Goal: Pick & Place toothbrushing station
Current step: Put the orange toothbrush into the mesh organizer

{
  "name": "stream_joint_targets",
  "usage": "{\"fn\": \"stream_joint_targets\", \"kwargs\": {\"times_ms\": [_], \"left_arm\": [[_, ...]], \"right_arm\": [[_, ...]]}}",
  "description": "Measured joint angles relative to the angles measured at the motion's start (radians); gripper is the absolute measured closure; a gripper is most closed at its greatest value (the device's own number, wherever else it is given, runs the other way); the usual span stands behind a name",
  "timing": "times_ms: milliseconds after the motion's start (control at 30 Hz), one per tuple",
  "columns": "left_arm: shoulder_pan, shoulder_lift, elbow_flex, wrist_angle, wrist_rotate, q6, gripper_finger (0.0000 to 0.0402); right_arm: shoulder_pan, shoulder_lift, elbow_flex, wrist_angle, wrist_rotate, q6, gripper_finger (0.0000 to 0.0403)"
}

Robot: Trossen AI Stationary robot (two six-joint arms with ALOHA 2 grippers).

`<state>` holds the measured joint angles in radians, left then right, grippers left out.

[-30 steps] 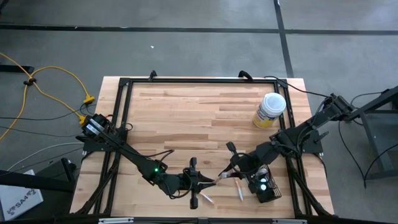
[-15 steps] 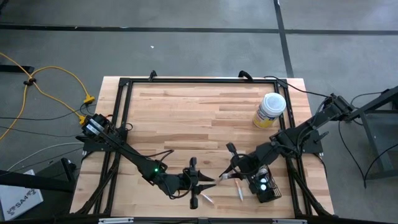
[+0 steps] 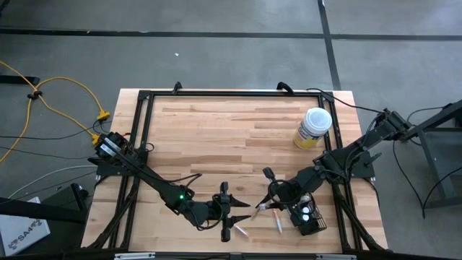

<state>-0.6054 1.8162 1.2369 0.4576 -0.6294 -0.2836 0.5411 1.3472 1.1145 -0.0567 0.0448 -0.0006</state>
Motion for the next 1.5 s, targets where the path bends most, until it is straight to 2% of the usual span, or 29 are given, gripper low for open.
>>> {"fn": "stream_joint_targets", "kwargs": {"times_ms": [600, 733, 1000, 1500], "left_arm": [[-0.013, 0.000, 0.000, -0.001, 0.005, 0.000, 0.0249], [-0.013, 0.000, 0.000, -0.001, 0.005, 0.000, 0.0249], [-0.013, 0.000, 0.000, -0.010, 0.005, 0.000, 0.0249], [0.007, 0.000, 0.000, -0.012, 0.004, 0.025, 0.0250]], "right_arm": [[0.001, 0.000, 0.000, -0.025, 0.005, 0.036, 0.0393], [0.017, -0.003, 0.000, -0.066, 0.038, 0.070, 0.0393], [0.121, -0.088, 0.000, -0.201, 0.226, 0.155, 0.0393], [0.477, -0.121, 0.000, -0.457, 0.641, 0.438, 0.0393]]}}
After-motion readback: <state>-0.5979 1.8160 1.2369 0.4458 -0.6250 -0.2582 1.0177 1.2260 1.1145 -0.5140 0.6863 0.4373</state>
